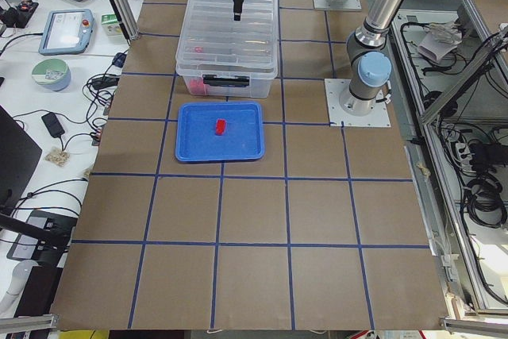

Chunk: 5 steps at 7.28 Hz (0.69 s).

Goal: Place red block in blue tray from box

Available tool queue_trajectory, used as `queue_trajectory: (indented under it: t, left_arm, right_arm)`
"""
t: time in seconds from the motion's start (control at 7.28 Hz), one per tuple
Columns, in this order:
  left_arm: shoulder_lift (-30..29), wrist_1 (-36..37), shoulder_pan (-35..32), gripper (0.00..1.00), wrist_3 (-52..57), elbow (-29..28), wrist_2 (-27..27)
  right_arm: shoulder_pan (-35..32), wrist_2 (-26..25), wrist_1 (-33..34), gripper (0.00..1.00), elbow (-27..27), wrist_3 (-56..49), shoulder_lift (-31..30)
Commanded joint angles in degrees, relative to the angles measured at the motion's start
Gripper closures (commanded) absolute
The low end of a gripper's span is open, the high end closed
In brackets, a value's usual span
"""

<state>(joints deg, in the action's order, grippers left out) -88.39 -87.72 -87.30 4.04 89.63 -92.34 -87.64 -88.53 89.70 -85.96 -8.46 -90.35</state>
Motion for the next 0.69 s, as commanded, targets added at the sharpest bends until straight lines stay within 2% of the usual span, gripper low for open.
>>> queue_trajectory:
  t: [0.0, 0.55]
  left_arm:
    - [0.1, 0.0, 1.4, 0.00, 2.5, 0.3, -0.2]
    - [0.3, -1.7, 0.8, 0.00, 1.8, -0.9, -0.3]
  right_arm:
    - [-2.3, -0.1, -1.3, 0.00, 0.4, 2.9, -0.4]
    - [-2.3, -0.1, -1.2, 0.00, 0.4, 2.9, -0.4]
